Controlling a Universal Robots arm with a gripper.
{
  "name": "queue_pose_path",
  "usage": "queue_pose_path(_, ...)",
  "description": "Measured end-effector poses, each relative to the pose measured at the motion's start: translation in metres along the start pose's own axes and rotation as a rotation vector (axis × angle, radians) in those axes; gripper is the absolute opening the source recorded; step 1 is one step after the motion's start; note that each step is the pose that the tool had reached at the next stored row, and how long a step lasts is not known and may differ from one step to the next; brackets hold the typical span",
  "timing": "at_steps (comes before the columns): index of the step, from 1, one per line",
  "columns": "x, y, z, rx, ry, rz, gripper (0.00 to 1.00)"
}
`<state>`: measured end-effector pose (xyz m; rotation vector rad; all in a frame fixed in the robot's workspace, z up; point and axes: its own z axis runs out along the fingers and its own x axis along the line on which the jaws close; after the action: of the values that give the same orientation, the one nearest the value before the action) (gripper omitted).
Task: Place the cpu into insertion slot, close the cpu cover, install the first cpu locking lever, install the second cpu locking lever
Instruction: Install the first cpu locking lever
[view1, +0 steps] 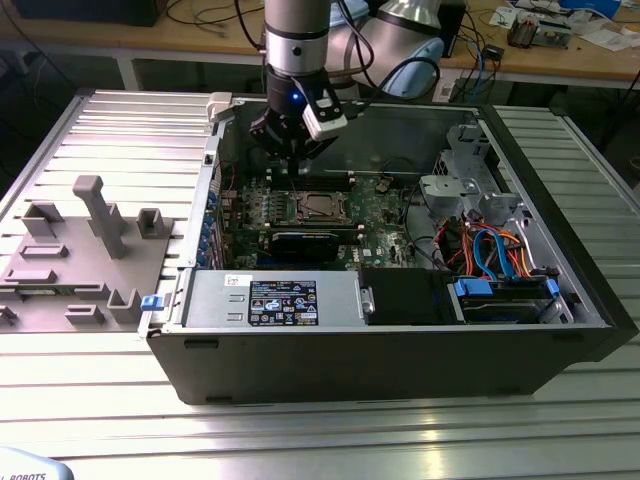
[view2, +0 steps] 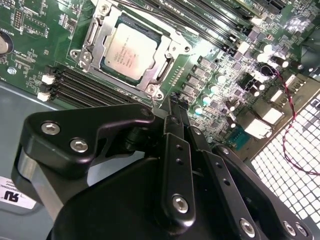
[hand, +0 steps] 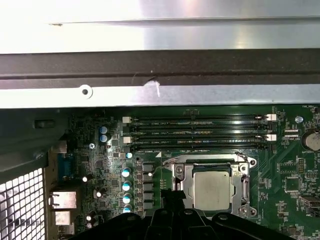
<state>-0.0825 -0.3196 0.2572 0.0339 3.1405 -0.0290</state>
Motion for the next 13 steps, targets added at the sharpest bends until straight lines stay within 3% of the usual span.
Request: queue_pose_path(13,0.007,0.0047,-0.0001,0.0,-0.0001,0.0,0.11)
